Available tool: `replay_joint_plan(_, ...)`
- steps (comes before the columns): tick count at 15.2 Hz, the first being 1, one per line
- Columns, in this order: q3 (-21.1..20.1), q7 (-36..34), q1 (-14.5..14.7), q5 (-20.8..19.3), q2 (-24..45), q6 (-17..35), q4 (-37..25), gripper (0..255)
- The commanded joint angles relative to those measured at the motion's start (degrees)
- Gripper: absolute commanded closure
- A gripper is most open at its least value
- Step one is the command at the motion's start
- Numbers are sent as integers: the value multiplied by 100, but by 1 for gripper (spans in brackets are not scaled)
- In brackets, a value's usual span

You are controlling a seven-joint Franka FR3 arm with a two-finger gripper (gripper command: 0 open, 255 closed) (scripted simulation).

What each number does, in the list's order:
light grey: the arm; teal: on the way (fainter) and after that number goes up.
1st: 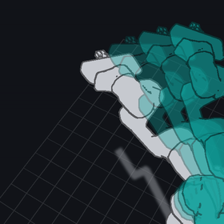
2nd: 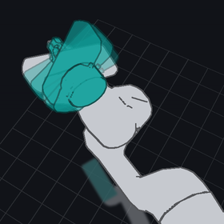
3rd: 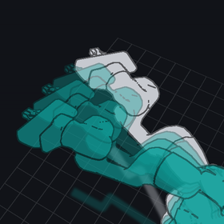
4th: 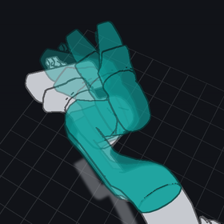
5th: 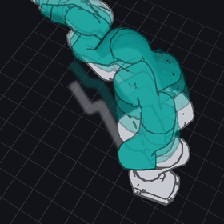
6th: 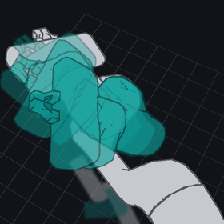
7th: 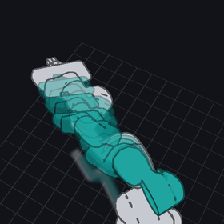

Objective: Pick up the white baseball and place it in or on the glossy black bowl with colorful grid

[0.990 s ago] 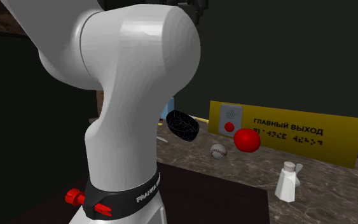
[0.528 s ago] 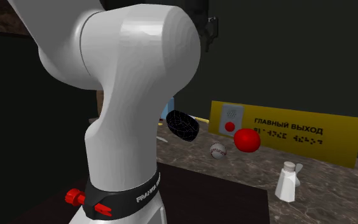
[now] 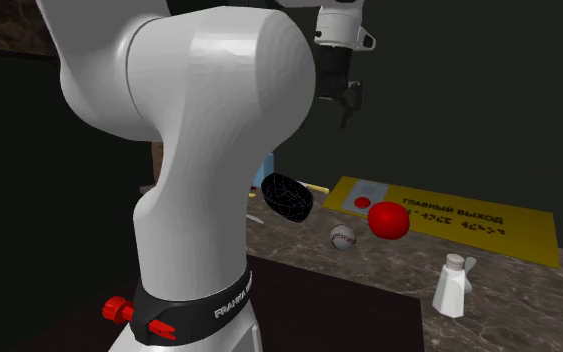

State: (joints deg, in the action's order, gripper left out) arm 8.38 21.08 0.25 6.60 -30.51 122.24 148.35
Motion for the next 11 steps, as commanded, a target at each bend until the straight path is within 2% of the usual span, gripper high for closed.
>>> replay_joint_plan(1, 142, 275, 48, 78, 351, 357, 65, 0)
replay_joint_plan(6, 542, 1115, 210, 444, 1380, 1195, 82, 0)
replay_joint_plan(11, 870, 2205, 415, 1208, 2588, 1865, -152, 0)
